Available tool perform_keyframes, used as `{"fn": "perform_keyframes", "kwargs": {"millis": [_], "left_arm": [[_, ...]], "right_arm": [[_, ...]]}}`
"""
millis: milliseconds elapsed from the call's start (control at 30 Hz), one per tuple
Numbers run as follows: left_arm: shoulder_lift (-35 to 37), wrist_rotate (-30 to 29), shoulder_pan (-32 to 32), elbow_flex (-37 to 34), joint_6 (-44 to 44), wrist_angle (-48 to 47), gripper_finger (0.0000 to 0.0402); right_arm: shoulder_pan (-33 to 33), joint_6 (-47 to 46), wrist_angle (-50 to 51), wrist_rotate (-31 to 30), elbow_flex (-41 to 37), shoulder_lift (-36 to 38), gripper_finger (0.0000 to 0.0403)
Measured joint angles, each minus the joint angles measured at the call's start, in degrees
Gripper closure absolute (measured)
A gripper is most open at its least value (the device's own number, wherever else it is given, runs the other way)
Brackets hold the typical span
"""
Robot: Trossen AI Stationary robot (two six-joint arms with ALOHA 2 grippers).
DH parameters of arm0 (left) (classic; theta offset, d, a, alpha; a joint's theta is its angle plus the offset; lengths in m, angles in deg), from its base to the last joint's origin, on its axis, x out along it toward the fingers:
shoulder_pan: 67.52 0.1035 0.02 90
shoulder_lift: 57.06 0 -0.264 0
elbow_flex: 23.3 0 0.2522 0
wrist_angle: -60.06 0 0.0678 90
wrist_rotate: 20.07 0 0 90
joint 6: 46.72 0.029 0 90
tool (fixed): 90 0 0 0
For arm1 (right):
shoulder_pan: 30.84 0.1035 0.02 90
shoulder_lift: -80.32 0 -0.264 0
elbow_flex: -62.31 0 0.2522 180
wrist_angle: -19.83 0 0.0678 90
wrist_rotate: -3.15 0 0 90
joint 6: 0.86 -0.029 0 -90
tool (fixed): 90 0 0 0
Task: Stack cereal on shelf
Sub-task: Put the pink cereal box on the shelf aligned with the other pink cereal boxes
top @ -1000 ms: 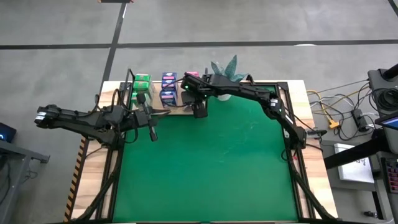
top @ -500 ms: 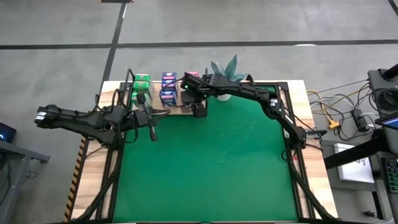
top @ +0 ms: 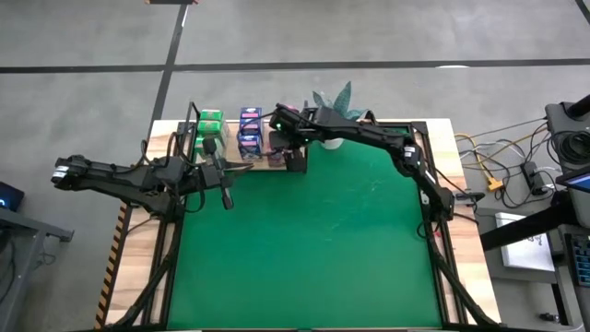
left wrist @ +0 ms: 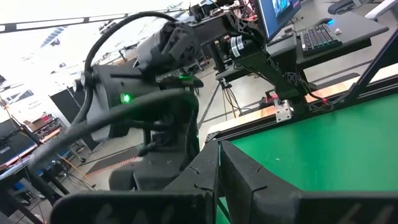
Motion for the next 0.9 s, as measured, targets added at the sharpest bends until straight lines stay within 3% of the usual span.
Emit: {"fn": "perform_keyframes", "kwargs": {"millis": [300, 633, 900], "left_arm": [[-0.02, 0.02, 0.00, 0.00, 0.00, 0.05, 0.0402], [-0.02, 0.02, 0.00, 0.00, -0.02, 0.07, 0.0402], [-0.02, 0.01, 0.00, 0.00, -0.02, 0.09, 0.0402]], "right_arm": [[0.24, -0.68, -5.20, 0.16, 0.00, 1.13, 0.0201], [0.09, -0.94, -13.30, 3.35, -2.66, 0.60, 0.0378], [0.09, -0.87, -14.28, 3.54, -6.20, 0.60, 0.0392]]}}
